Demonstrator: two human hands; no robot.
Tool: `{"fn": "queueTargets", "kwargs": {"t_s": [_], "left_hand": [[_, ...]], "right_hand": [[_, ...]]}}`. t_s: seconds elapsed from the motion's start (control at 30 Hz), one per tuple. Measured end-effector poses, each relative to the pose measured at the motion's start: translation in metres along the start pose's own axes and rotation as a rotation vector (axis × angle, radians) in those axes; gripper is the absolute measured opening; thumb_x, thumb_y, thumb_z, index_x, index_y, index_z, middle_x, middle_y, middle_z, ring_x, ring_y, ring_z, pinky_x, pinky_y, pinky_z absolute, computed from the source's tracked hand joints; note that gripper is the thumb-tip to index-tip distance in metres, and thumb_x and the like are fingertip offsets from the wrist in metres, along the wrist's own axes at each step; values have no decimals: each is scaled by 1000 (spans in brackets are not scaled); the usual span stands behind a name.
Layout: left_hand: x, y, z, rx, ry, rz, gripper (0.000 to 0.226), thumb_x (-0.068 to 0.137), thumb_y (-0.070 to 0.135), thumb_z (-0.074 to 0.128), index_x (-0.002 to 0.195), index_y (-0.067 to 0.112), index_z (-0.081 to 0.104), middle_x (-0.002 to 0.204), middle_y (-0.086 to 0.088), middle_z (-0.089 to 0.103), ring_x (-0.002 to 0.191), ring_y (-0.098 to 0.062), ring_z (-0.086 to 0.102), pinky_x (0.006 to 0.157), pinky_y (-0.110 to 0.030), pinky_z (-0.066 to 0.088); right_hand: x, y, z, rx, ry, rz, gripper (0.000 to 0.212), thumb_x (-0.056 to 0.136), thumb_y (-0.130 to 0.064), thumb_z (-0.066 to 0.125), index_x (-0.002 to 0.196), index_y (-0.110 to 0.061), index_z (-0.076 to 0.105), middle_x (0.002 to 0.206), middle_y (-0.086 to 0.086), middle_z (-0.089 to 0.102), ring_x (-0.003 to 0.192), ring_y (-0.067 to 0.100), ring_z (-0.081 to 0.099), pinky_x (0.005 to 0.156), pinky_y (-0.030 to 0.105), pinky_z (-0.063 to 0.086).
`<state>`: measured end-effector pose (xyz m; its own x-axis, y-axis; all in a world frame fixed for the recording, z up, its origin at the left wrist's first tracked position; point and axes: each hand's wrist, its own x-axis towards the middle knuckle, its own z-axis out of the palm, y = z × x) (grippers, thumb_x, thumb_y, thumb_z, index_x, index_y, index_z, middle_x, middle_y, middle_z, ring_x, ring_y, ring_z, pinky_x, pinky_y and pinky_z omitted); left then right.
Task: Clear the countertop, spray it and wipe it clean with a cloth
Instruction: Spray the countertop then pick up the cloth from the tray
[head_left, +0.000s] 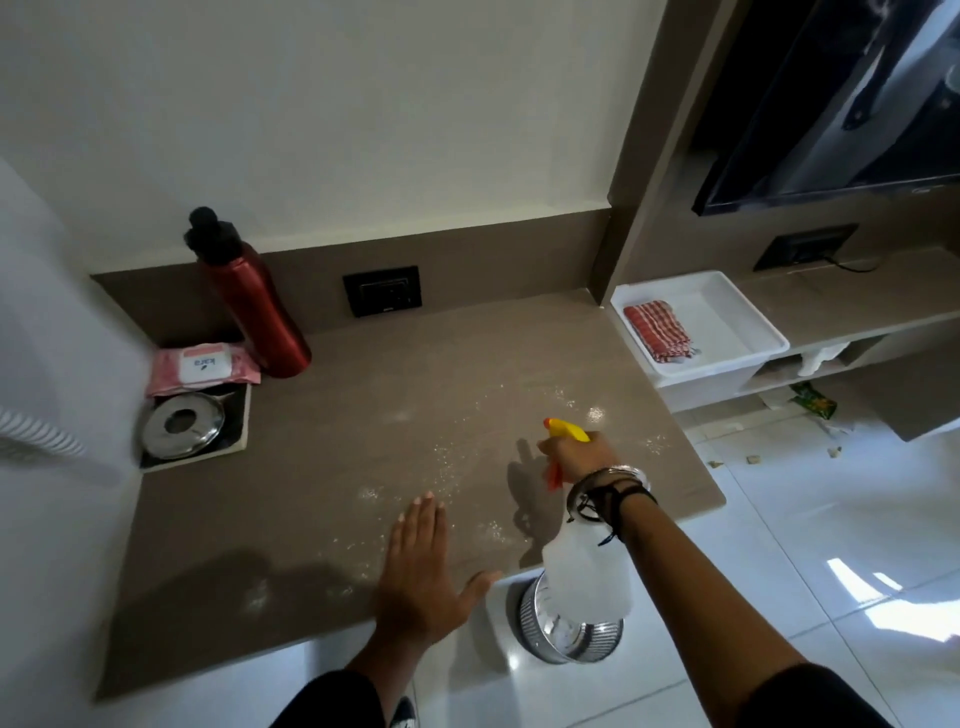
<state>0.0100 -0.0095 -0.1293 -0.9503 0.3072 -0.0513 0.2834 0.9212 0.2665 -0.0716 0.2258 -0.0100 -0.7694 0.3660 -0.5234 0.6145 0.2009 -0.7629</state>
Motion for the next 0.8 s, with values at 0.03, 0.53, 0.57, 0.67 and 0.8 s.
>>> {"fn": "queueTargets", "kwargs": {"t_s": [0.03,0.53,0.57,0.67,0.8], "left_hand": [[0,0,-2,-3,-21,-12,108,83,87,30,152,4,33,162,-18,27,151,-34,24,122,-48,23],[-50,-91,-58,-40,40,-69,96,91,75,25,157,7,16,166,-16,10,155,-31,9,124,-51,21],[-55,-107,-64,-27,43,-80,95,91,74,27,157,6,16,166,-16,10,155,-31,9,124,-51,20],[-73,-150,-78,-21,48,-95,95,90,72,33,155,2,22,165,-18,15,153,-34,17,123,-51,23],[-97,-188,-82,-6,51,-142,95,92,72,32,147,-5,38,156,-25,35,144,-39,36,114,-55,37]], "right_hand": [[-6,0,3,-29,-27,-6,37,82,-21,62,117,-30,69,53,7,65,56,21,64,57,23,51],[-103,64,84,-120,-54,-7,20,85,-22,61,91,-11,76,51,12,64,47,26,63,53,29,56],[-107,65,91,-129,-90,3,20,86,-23,60,93,-12,75,50,11,64,46,24,63,48,23,53],[-117,63,115,-137,-119,-52,26,84,-30,60,78,-10,75,54,11,66,57,30,65,62,33,57],[-127,64,148,-146,-97,-69,43,86,-40,62,57,-8,64,55,15,64,62,41,66,62,48,58]]}}
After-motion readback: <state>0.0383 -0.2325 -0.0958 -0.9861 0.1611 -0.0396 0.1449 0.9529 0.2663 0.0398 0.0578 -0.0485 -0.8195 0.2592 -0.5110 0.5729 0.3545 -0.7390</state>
